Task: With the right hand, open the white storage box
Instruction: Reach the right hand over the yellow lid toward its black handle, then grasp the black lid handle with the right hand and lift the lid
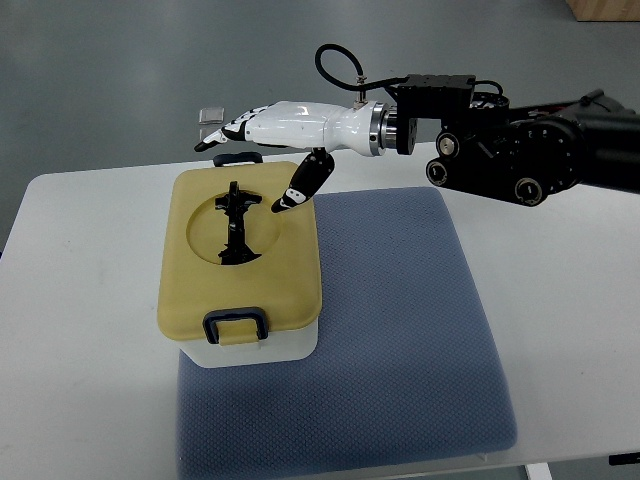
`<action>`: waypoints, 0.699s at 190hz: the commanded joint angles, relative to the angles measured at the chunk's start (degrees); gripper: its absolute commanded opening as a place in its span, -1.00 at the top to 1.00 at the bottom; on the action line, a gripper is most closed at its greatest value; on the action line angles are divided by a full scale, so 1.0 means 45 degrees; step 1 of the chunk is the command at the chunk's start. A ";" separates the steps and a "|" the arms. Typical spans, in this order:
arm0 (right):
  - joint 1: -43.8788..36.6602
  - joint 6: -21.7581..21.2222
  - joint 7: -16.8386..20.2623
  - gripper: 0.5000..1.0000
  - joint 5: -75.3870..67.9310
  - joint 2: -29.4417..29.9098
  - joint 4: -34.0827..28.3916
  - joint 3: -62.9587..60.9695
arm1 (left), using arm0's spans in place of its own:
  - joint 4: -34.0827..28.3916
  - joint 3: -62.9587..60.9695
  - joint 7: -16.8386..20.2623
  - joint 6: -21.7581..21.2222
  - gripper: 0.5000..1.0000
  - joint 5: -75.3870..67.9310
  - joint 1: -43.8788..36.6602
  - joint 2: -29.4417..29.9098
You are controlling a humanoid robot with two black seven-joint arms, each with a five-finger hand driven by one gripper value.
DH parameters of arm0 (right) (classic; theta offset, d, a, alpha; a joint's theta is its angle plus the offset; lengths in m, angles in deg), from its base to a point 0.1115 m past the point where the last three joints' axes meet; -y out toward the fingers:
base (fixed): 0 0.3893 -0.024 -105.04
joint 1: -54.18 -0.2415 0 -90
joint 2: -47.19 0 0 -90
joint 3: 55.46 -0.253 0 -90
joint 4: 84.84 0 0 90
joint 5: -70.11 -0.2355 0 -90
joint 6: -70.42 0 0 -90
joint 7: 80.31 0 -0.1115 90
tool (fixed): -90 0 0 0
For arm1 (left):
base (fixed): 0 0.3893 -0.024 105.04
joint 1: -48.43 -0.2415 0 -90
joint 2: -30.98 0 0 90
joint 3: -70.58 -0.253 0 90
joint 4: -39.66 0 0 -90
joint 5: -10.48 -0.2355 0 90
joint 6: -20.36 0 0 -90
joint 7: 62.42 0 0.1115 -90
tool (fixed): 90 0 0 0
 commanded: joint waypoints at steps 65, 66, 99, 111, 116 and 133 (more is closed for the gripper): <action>0.0561 0.0484 0.0073 -0.60 -0.0509 0.1169 0.0741 -0.0140 | -0.0019 0.0000 0.0000 -0.0012 -1.00 -0.0002 0.0000 0.0000; 0.0580 0.0484 0.0093 -0.55 -0.0529 0.1188 0.0760 -0.0140 | 0.0001 0.0000 0.0000 -0.0012 -1.00 -0.0002 0.0000 0.0000; 0.0854 0.0621 0.0444 0.46 -0.0978 0.1481 0.0897 -0.0140 | -0.0038 0.0000 0.0000 -0.0012 -1.00 -0.0002 0.0000 0.0000; 0.0874 0.0855 0.0542 0.69 -0.0998 0.1540 0.0897 -0.0140 | -0.0038 0.0000 0.0000 -0.0012 -1.00 -0.0002 0.0000 0.0000; 0.0874 0.0972 0.0581 0.75 -0.1037 0.1559 0.0897 -0.0140 | -0.0038 0.0000 0.0000 -0.0012 -1.00 -0.0002 0.0000 0.0000; 0.0854 0.1304 0.0776 0.98 -0.1174 0.1579 0.0878 -0.0140 | -0.0038 0.0000 0.0000 -0.0012 -1.00 -0.0002 0.0000 0.0000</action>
